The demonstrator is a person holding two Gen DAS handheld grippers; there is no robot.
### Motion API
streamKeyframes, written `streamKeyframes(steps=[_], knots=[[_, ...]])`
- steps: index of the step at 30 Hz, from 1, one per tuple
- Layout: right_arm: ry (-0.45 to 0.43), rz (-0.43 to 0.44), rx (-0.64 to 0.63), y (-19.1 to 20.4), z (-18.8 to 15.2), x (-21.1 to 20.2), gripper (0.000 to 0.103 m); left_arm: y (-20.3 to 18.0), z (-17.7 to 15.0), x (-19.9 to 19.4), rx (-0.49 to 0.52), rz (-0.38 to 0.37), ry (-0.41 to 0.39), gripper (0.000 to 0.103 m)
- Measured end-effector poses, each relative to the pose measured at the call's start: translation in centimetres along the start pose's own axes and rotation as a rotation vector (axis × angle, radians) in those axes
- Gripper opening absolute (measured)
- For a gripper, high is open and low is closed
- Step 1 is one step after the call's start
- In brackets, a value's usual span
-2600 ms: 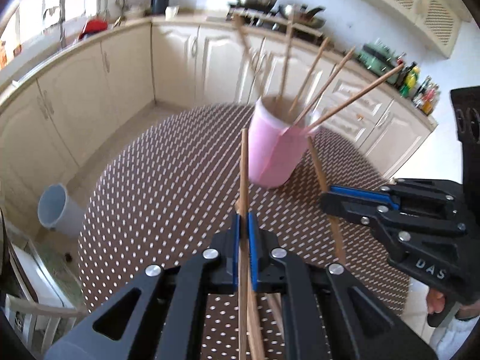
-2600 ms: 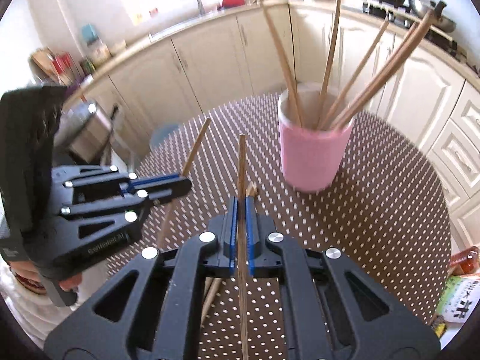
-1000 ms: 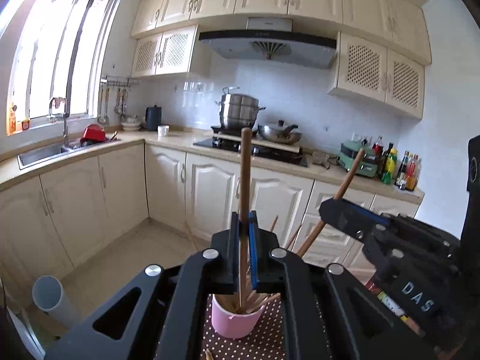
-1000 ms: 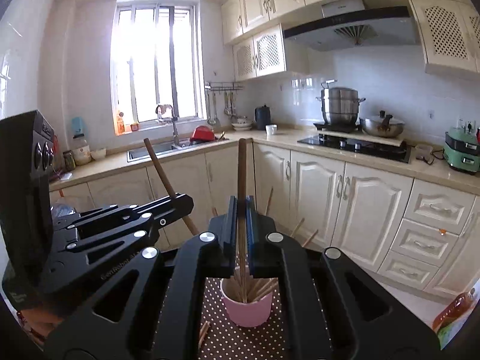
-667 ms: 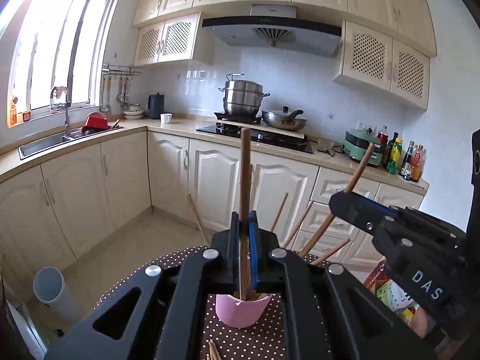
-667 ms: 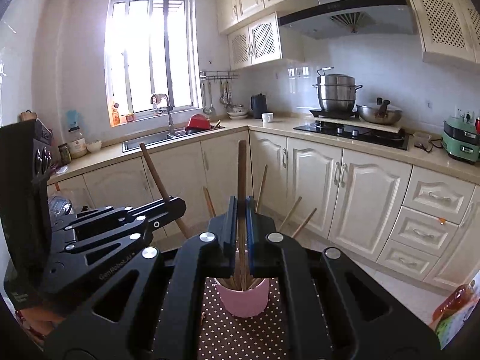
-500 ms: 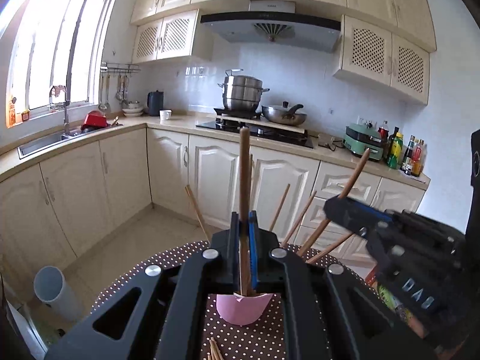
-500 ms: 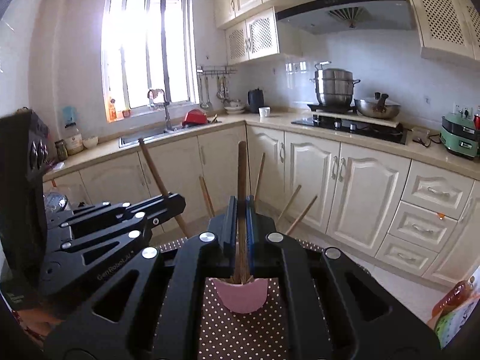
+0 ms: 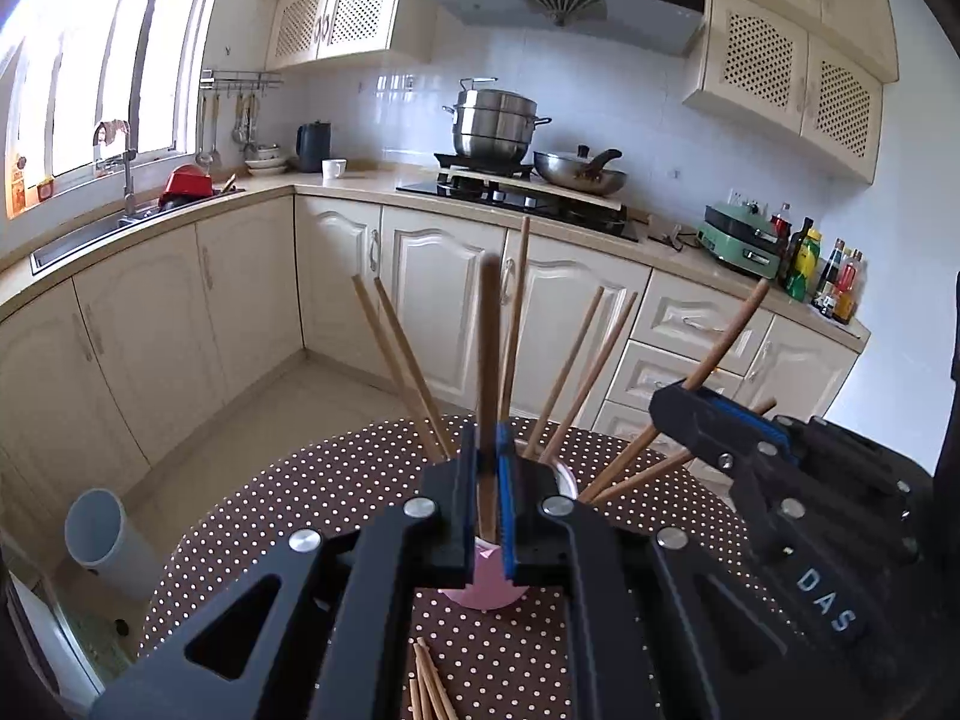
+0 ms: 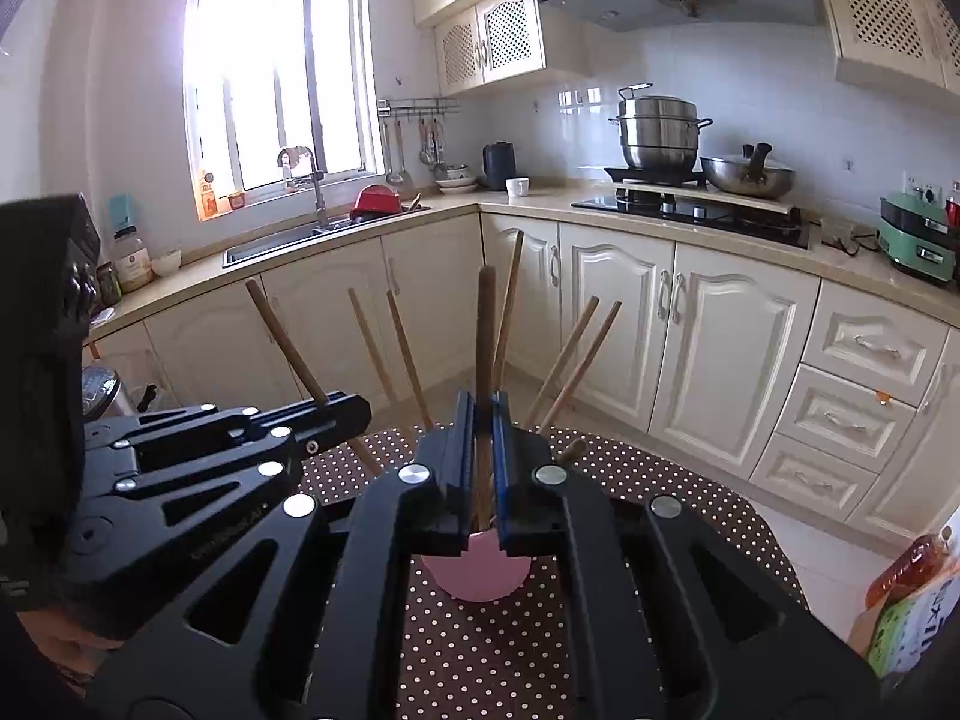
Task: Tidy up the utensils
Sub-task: 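Open both tools to release the chopsticks into the pink cup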
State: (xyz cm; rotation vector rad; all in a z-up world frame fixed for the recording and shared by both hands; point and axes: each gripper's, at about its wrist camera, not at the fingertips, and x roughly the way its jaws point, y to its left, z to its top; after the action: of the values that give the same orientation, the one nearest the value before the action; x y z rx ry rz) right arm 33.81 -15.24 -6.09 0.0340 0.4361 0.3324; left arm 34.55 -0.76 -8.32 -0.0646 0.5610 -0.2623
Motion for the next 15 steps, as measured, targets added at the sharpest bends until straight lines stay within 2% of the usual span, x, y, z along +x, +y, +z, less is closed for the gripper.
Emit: streamKeyframes(steps=[3,4,5,9,15], knots=[[-0.001,0.001,0.008,-0.1,-0.1,-0.2,0.006,0.0,-0.2,-0.1,-0.005,-0.012,-0.005,0.007],[-0.005,0.0,0.014,-0.2,-0.1,-0.3,0.006,0.0,-0.2,-0.2,-0.007,-0.017,-0.009,0.014],[-0.011,0.003,0.018,-0.2,-0.1,-0.5,0.006,0.0,-0.3,-0.4,-0.009,-0.021,-0.015,0.027],[-0.024,0.01,0.03,-0.4,0.3,-1.2,0.007,-0.2,-0.5,-1.4,-0.012,-0.034,-0.034,0.036],[-0.06,0.022,0.02,0.1,0.3,-3.2,0.007,-0.8,-0.8,-4.3,0.009,-0.01,-0.084,0.042]])
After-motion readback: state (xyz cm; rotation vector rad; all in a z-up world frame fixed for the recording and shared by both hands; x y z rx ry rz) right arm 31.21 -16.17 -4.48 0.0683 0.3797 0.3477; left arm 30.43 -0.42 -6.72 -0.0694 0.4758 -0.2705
